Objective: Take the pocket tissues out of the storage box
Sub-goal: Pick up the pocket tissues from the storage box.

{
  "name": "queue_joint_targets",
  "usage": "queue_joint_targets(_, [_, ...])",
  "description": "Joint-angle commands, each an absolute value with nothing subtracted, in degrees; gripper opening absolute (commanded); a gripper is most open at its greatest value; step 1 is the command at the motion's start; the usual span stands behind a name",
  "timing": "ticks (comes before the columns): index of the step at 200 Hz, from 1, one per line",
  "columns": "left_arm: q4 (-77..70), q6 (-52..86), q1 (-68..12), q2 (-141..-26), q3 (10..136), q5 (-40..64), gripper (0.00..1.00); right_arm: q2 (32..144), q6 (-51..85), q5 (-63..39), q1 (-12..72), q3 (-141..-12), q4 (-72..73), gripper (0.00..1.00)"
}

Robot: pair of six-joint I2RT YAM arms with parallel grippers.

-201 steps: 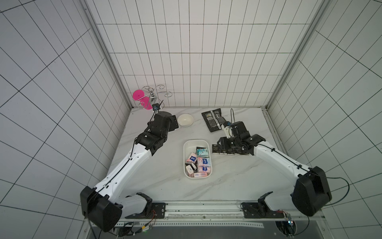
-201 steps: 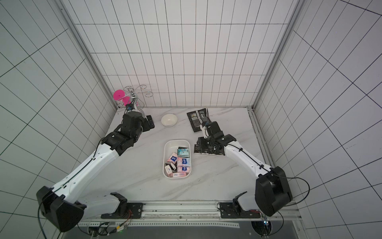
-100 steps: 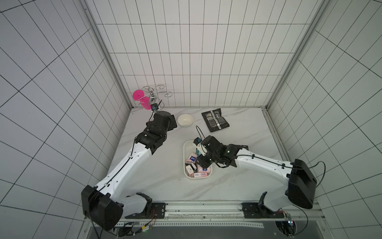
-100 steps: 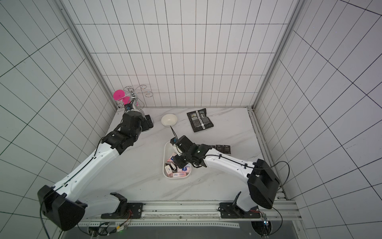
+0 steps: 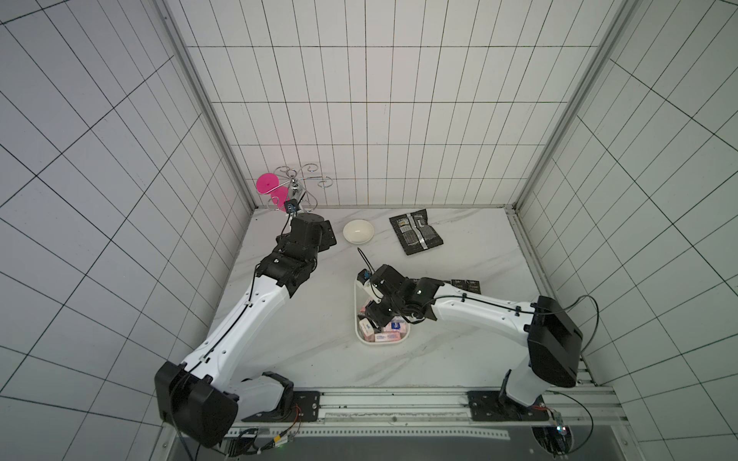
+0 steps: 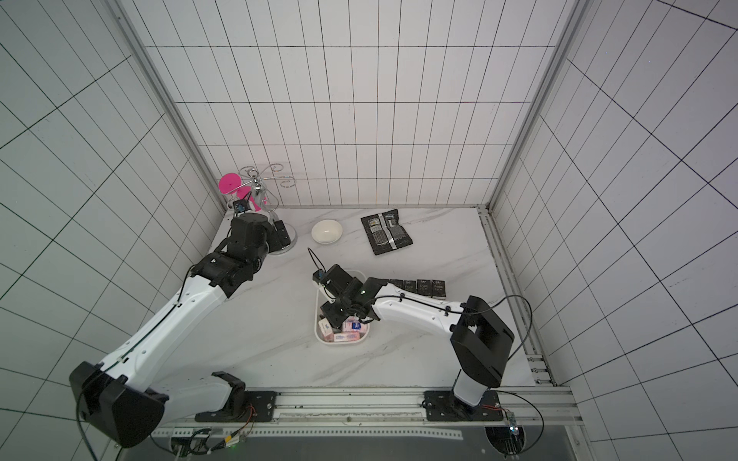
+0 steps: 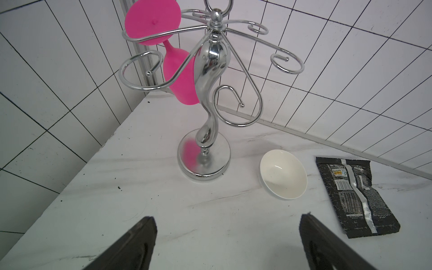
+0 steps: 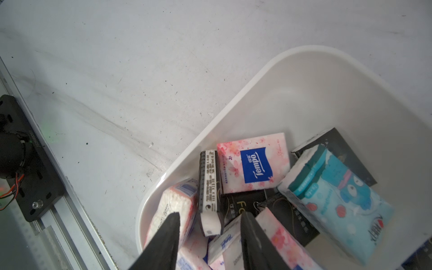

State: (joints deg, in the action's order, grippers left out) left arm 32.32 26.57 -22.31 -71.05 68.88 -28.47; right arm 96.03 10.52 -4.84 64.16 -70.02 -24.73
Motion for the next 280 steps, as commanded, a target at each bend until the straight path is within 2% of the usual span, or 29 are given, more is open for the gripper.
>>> queue_joint_targets(1, [32.66,26.62,-21.8,-69.57,69.53,-28.26,0.99,97.81,10.01,-4.12,64.73,-72.34,-26.32,0.46])
queue_joint_targets(94, [32.68,26.72,-21.62,-69.33,69.26,-28.04,0.99,101.1,10.8,-4.58,65.12,-72.17,-26.28,0.43])
queue_joint_targets(156, [32.58,26.8,-21.34,-68.99,68.91,-27.79,0.99,102.3,11.12,-5.1,65.21,-73.31,-27.16,0.3])
queue_joint_targets(280, [32.49,27.51,-21.24,-68.65,69.48,-26.47,0.99,98.3,11.44,-1.71,65.13,-70.68,-29.57,0.32])
